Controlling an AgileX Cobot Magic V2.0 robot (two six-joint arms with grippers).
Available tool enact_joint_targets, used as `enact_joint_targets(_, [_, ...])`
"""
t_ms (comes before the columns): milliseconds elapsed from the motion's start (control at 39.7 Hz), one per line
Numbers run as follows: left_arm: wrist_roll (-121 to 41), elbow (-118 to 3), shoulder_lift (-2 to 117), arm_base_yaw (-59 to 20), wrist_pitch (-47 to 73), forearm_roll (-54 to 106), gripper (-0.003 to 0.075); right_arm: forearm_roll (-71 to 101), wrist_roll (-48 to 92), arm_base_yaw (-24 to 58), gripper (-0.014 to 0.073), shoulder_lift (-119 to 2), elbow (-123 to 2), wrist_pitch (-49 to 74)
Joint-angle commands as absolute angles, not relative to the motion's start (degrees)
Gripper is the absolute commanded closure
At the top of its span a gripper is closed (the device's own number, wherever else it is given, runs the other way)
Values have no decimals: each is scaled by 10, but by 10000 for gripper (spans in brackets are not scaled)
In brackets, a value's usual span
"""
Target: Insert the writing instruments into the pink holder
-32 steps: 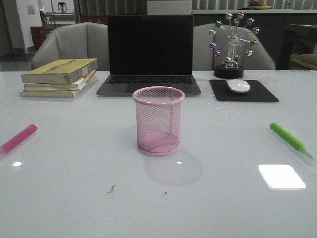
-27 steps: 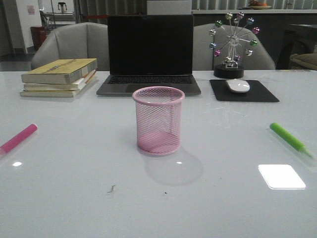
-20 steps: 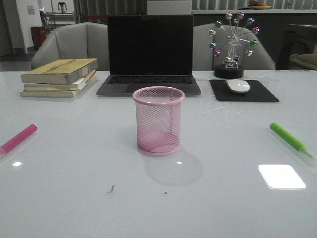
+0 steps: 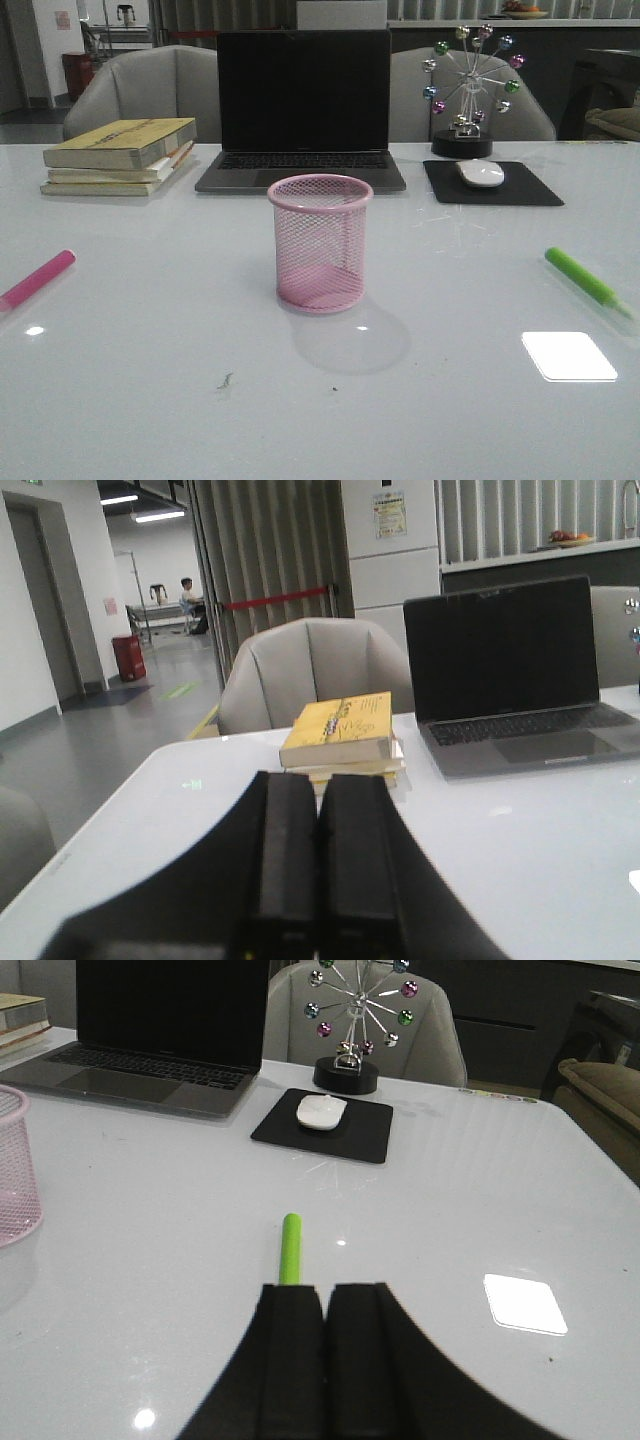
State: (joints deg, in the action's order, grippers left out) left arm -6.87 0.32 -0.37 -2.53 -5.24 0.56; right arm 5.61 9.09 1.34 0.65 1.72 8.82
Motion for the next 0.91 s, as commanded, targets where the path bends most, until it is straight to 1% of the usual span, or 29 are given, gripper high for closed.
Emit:
enact_joint_targets(0, [-67,5,-16,-29,-152,6,629,52,93,15,536,17,18,24])
enact_joint_targets(227, [-67,4,-16,-29,-284,6,629,52,93,15,536,17,18,-43])
enact_joint_targets(303, [-66,4,-16,-29,-311,6,629,52,93,15,536,17,18,-75])
enact_joint_targets(530, [-28,-13,-15,-29,-310,0,629,52,80,15,536,17,5,-167])
enact_joint_targets(580, [-28,-29,-14,-29,-297,-6,629,52,71,15,536,17,-13,-162])
enact_joint_targets(630, [-28,-54,-14,-29,-258,-20,629,52,64,15,536,17,-40,-142])
enact_joint_targets(757, [-28,-116,-13,-29,-169,-46,629,52,64,15,536,12,-123,-56])
enact_joint_targets(883, [-24,-174,7,-29,-135,-43,629,52,64,15,536,-19,-201,3])
